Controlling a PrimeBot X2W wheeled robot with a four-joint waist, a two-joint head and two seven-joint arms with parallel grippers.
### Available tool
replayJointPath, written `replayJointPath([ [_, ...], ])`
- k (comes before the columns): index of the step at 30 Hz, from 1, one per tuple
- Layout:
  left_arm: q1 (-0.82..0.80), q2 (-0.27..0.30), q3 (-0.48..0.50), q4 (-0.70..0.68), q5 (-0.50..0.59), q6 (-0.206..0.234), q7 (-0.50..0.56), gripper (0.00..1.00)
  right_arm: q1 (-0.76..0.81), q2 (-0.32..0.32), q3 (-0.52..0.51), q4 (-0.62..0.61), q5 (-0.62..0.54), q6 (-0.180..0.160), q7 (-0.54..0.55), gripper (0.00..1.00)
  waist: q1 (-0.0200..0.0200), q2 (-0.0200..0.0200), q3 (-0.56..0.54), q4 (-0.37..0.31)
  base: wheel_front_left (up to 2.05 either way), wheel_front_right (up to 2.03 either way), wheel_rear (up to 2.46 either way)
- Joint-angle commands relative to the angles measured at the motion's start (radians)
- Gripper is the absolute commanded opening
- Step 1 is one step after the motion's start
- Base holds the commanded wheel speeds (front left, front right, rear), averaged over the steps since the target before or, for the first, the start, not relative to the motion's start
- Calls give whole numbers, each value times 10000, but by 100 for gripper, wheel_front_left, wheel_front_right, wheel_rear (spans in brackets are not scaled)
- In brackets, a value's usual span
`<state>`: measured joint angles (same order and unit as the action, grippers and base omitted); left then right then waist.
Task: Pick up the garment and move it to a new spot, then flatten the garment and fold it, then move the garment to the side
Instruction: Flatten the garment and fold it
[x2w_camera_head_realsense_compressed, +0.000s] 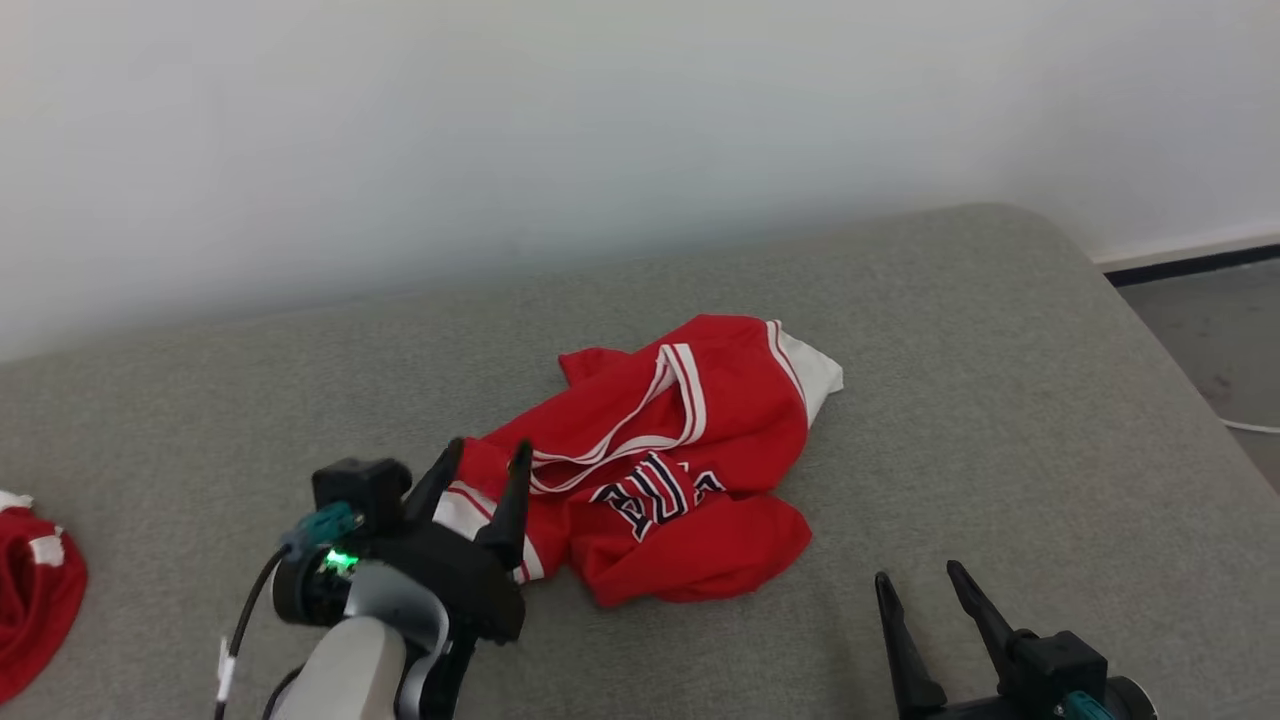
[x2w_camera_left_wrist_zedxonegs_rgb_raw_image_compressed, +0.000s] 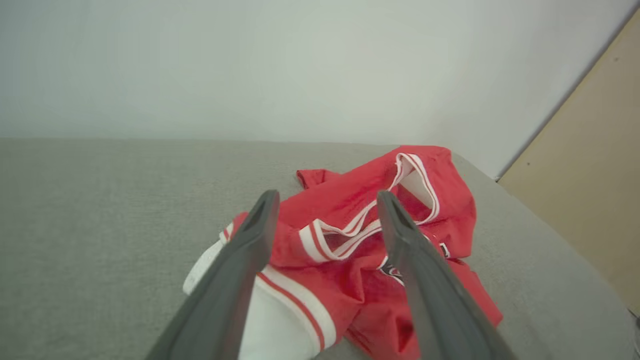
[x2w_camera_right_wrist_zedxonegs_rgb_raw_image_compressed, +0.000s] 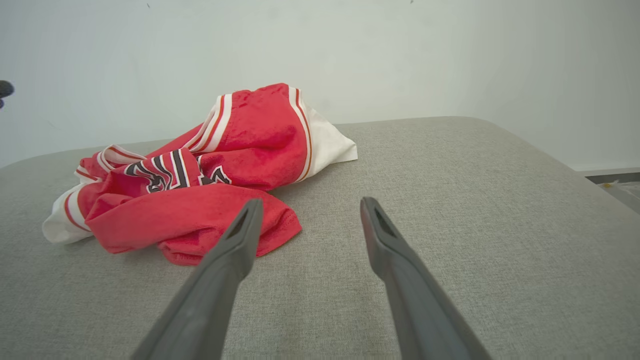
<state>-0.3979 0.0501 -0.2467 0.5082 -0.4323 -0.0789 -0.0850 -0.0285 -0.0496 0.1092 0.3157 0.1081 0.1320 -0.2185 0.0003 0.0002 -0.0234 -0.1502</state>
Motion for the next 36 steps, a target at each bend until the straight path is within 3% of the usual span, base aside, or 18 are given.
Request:
replayJointPath([
  [1, -376, 8, -236, 218, -310, 83, 145, 100, -104, -15, 85, -29, 18, -25, 35, 100, -3, -2, 330, -684, 0, 0, 0],
  [8, -1876, 13, -1434, 1490, -1125, 273, 769, 100, -389, -12, 692, 53, 231, -25, -27, 100, -3, -2, 610, -2001, 0, 0, 0],
  [18, -3337, 192, -1577, 3305, -1125, 1004, 566, 100, -603, -9, 1055, 182, 361, -25, -134, 100, -3, -2, 1072, -3328, 0, 0, 0],
  [23, -4058, 451, -1636, 4097, -833, 1449, 690, 100, -688, -10, 1095, 209, 419, -25, -204, 100, -3, -2, 1312, -3541, 0, 0, 0],
  [30, -4503, 550, -1645, 4790, -941, 1338, 948, 100, -704, -9, 1086, 256, 449, -25, -268, 100, -3, -2, 1478, -3606, 0, 0, 0],
  [36, -4728, 605, -1687, 5393, -874, 1600, 947, 100, -826, -10, 1089, 292, 507, -25, -301, 100, -3, -2, 1639, -3573, 0, 0, 0],
])
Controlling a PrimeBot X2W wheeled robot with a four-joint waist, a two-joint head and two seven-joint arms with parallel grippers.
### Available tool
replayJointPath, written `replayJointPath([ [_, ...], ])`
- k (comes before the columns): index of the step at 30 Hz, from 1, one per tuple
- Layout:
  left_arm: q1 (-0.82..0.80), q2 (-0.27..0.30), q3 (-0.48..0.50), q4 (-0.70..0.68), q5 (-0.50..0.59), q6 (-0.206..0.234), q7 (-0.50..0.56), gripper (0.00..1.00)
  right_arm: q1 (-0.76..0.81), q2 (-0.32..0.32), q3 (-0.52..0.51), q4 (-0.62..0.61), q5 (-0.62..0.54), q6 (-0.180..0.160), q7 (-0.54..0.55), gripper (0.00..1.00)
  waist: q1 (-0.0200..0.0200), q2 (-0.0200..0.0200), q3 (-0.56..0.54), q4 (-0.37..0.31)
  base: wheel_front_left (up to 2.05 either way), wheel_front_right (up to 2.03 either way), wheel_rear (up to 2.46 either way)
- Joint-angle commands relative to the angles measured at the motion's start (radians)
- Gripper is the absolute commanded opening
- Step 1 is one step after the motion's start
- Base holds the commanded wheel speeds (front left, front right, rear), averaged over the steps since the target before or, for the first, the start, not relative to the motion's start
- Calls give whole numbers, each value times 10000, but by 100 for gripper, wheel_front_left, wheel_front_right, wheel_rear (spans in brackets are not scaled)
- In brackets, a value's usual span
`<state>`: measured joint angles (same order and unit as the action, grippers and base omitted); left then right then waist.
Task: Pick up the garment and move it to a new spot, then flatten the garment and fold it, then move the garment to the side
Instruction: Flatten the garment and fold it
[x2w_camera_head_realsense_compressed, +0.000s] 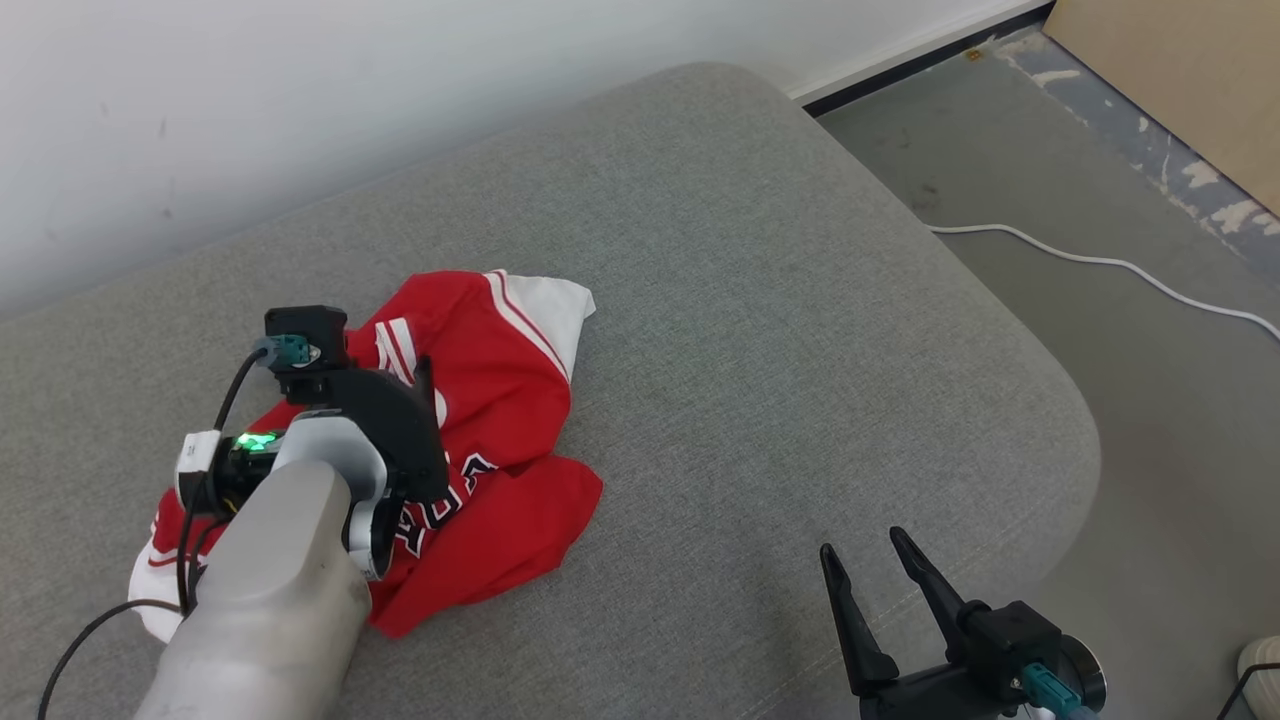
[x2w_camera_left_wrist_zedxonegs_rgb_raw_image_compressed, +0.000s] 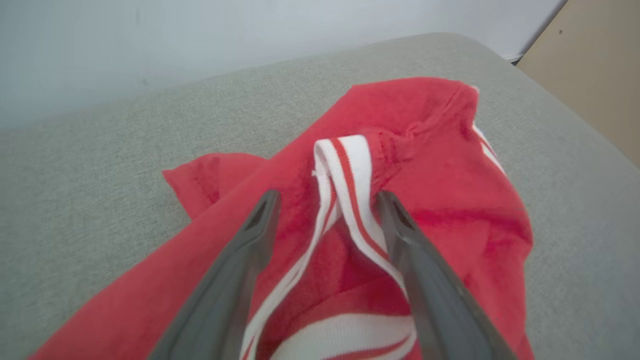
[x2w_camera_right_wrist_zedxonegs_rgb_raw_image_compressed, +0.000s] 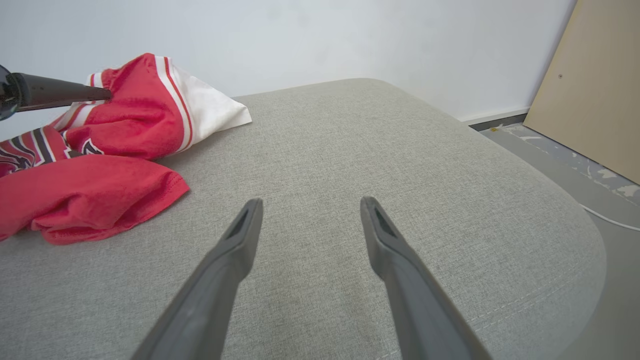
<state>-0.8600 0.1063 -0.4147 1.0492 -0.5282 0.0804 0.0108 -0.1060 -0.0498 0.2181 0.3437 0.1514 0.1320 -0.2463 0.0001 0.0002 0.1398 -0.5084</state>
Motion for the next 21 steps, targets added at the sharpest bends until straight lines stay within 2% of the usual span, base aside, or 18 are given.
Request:
replayJointPath([
  [1, -117, 23, -17, 81, 54, -2, 61, 100, -82, -8, -1, 25, 80, -25, -20, 100, -1, -2, 21, 15, 0, 0, 0],
  [4, -158, -112, -18, 269, -128, -225, 209, 100, -144, -8, 39, 60, 83, -25, -52, 100, -1, -2, 71, 30, 0, 0, 0],
  [5, -175, -153, -68, 303, -181, -383, 288, 79, -157, -8, 42, 70, 106, -25, -64, 100, -1, -2, 95, 37, 0, 0, 0],
  [7, -191, -236, -82, 344, -341, -715, 405, 0, -188, -8, 37, 92, 142, -25, -82, 100, -1, -2, 134, 51, 0, 0, 0],
  [11, -316, -318, -184, 344, -398, -1018, 134, 0, -311, -8, 45, 138, 181, -25, -106, 100, -1, -2, 186, 59, 0, 0, 0],
  [18, -914, -52, -385, -98, 207, -822, -1983, 0, -260, -8, -33, 232, 186, -25, -120, 100, -1, -2, 58, 74, 0, 0, 0],
  [21, -1427, 95, -453, -479, 495, -758, -2553, 0, -202, -8, -38, 279, 166, -25, -133, 100, -1, -2, -43, 77, 0, 0, 0],
])
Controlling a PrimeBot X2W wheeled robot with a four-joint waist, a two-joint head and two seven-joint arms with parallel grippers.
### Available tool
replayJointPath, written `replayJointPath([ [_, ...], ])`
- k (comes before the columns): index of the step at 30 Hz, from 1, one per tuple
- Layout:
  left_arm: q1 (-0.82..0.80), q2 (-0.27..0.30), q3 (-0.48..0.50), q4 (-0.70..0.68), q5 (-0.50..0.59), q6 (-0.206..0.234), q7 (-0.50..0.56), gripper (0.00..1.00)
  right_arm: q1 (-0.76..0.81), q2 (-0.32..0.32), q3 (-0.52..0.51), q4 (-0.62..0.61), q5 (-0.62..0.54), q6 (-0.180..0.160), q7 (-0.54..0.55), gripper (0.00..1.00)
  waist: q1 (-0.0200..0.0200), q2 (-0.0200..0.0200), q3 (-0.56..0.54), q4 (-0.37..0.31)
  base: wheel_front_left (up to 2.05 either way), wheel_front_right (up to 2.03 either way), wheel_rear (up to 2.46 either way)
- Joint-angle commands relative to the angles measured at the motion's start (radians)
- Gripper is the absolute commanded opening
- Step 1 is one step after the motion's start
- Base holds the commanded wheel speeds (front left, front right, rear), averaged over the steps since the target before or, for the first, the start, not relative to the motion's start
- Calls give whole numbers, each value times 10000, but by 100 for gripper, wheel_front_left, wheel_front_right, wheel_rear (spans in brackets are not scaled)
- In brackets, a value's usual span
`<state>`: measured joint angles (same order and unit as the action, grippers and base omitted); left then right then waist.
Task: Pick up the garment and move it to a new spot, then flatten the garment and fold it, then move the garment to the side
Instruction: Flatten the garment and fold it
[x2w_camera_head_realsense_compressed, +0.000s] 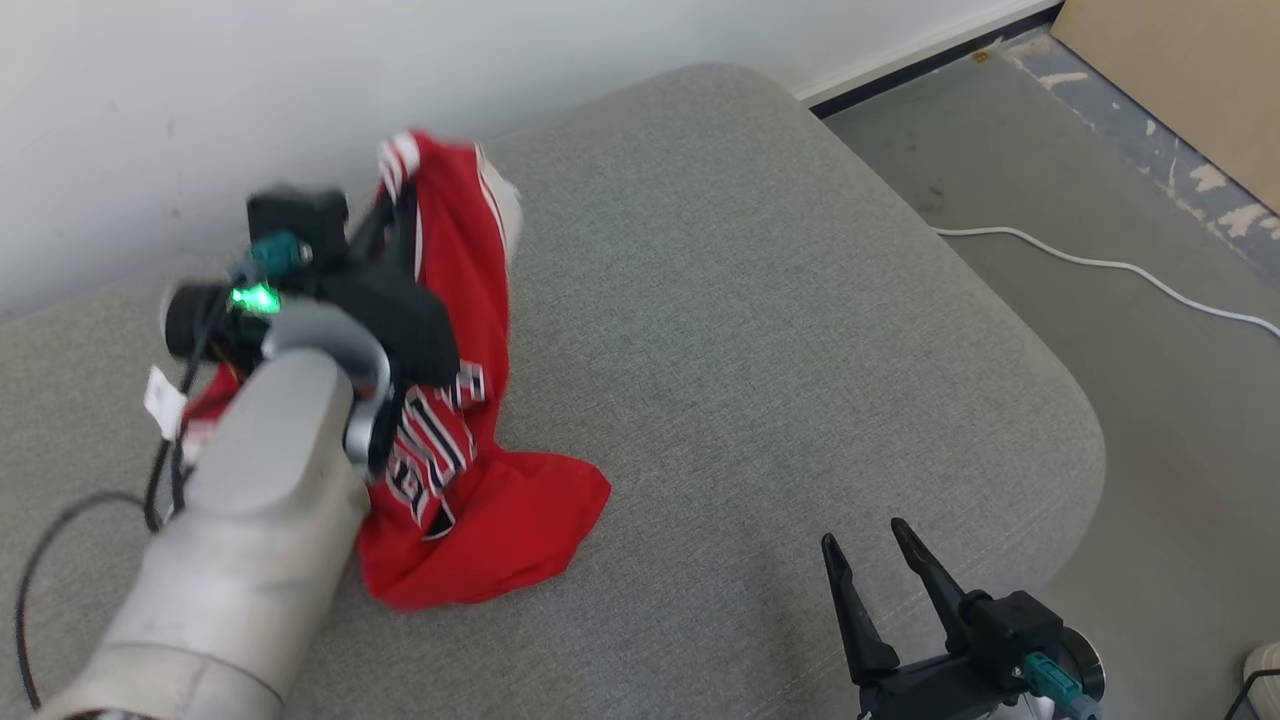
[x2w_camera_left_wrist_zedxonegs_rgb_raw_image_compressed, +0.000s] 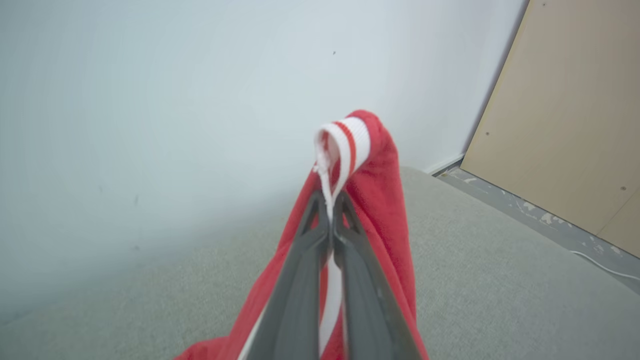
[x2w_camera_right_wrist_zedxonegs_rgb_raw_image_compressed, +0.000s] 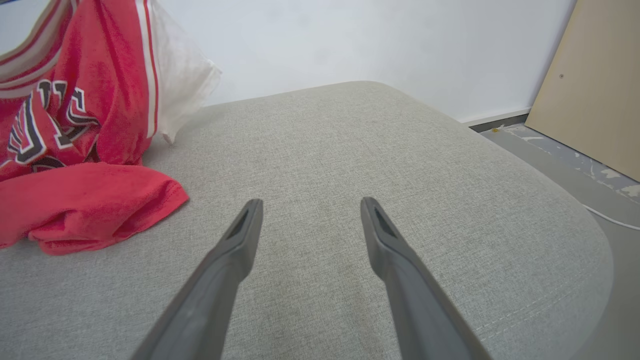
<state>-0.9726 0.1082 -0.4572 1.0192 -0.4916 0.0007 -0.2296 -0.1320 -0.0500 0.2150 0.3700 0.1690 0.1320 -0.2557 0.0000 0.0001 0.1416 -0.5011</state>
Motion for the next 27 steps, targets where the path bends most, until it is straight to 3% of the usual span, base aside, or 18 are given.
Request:
replayJointPath([
  [1, -471, 147, -35, -375, 251, 78, -247, 0, 65, -6, 20, 36, -12, -25, -42, 100, 0, -1, -116, -7, 0, 0, 0],
  [7, -1285, 464, 222, -2445, 1091, 316, -352, 0, 130, -6, 126, 94, -62, -25, -34, 100, 0, -1, -350, -78, 0, 0, 0],
  [13, -1598, 281, 344, -4161, 1668, 137, -348, 0, 282, -6, -3, 38, -117, -25, 20, 100, 0, -1, -482, 194, 0, 0, 0],
  [22, 123, -56, 136, -3715, 1396, -344, -351, 0, 342, -6, -60, -54, 15, -25, 41, 100, 0, -1, -434, 1306, 0, 0, 0],
  [27, 2104, -11, 330, -3320, 1019, -325, -352, 0, 434, -6, -169, -21, -10, -25, 28, 100, 0, -1, -476, 2239, 0, 0, 0],
])
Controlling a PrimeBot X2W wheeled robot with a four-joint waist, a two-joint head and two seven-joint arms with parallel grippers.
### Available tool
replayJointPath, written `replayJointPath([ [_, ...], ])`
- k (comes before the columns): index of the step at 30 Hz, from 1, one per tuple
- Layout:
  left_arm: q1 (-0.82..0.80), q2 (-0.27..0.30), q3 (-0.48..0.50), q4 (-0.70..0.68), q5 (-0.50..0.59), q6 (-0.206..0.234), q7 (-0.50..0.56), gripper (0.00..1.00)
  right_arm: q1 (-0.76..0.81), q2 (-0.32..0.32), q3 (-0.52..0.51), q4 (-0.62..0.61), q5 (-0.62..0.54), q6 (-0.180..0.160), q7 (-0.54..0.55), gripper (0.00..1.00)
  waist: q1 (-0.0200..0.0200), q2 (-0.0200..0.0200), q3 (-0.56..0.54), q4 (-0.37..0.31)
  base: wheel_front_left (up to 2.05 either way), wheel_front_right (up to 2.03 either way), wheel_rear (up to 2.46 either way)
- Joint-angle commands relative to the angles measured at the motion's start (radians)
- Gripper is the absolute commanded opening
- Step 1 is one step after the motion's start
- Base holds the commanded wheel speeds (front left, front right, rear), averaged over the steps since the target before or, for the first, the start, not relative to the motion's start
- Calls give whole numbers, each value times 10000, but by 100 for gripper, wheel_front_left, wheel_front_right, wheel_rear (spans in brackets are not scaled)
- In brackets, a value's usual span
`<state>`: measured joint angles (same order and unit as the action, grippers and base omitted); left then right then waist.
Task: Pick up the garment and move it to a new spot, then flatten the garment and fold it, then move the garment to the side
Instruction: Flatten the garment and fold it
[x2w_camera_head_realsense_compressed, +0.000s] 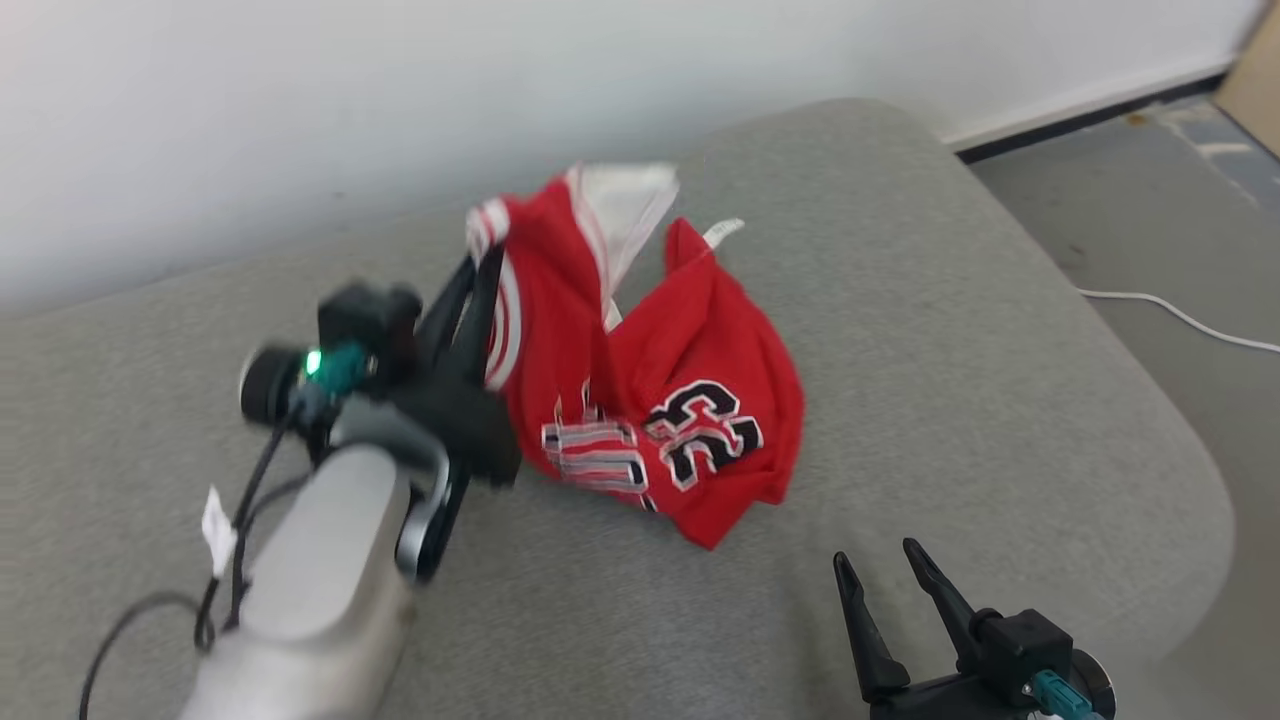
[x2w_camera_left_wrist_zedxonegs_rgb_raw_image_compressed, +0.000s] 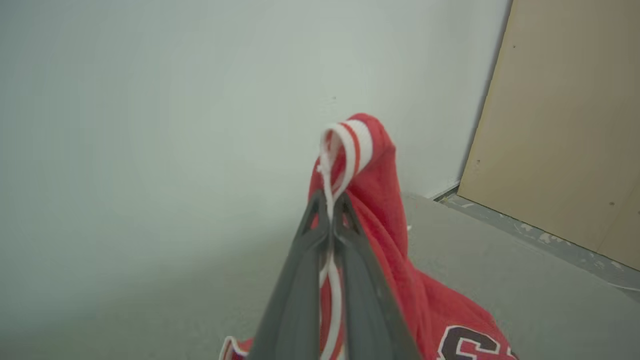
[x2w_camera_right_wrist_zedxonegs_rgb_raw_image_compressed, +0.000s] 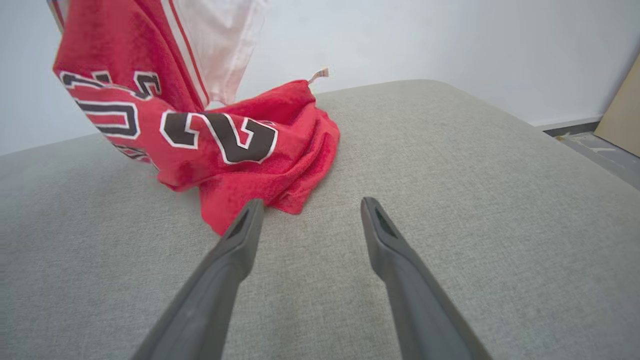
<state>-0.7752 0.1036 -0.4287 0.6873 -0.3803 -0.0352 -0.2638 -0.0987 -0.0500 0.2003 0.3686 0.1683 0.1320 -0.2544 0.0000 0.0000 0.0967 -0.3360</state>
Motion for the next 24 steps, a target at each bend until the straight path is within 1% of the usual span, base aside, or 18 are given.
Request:
replayJointPath([
  [1, 472, 68, 124, -26, -185, 53, -11, 0, 135, -8, -39, -5, -13, -25, 16, 100, 0, 0, -52, 724, 0, 0, 0],
  [7, 2339, 443, 842, -429, -465, 341, -11, 0, 234, -9, -119, -60, -120, -25, 53, 100, 0, 0, -285, 1363, 0, 0, 0],
  [13, 4046, 637, 1697, -682, -869, 729, -12, 0, 411, -9, -150, -127, -191, -25, 211, 100, 0, 0, -574, 1689, 0, 0, 0],
  [18, 4684, 721, 2102, -146, -1130, 1100, -12, 0, 437, -8, -98, -186, -211, -25, 308, 100, 0, 0, -713, 1709, 0, 0, 0],
  [22, 4729, 794, 2308, 486, -1248, 1444, 30, 0, 434, -9, -126, -260, -224, -25, 329, 100, 0, 0, -747, 1689, 0, 0, 0],
  [23, 4706, 794, 2330, 649, -1274, 1525, 99, 39, 440, -8, -148, -278, -223, -25, 344, 100, 0, 0, -753, 1694, 0, 0, 0],
  [24, 4668, 811, 2367, 806, -1313, 1603, 184, 53, 448, -9, -172, -293, -230, -25, 355, 100, 0, 0, -757, 1702, 0, 0, 0],
])
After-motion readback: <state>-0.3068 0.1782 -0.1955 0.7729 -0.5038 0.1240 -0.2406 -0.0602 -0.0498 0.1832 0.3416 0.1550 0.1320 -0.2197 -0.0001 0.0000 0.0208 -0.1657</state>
